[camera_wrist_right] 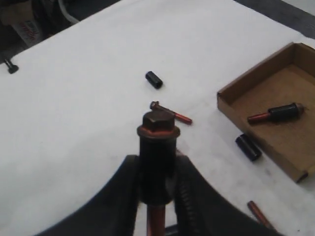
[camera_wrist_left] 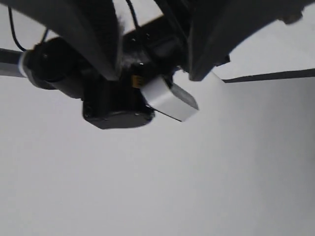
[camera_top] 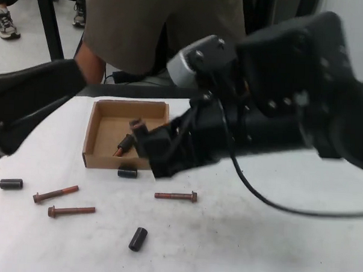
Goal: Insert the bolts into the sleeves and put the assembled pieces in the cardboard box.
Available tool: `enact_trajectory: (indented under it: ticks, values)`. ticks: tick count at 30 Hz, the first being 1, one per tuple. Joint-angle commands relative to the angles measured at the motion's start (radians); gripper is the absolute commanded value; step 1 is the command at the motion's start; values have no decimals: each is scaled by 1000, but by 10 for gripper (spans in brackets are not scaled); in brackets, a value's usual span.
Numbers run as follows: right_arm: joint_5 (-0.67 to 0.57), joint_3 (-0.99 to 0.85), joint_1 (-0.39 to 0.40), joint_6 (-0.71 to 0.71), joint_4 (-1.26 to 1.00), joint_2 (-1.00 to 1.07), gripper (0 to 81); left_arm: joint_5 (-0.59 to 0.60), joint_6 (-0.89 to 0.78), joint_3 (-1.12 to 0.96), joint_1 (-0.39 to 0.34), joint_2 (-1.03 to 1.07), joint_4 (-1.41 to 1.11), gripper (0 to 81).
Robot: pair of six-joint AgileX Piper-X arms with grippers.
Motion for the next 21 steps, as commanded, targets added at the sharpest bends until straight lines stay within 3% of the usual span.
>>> enact_trajectory:
  ticks: [1, 7, 14, 21]
  values:
    - [0, -147, -37, -12, 36, 122, 0, 0, 24, -5, 4, -31, 51, 370]
    - [10, -453, -84, -8, 171, 396, 0, -100, 153, -58, 4, -230, 478, 292]
    - [54, -839, -117, -10, 385, 709, 0, -334, 371, -191, 4, -355, 1022, 237]
    - [127, -1049, -139, -12, 456, 889, 0, -348, 408, -234, 4, -364, 1106, 203]
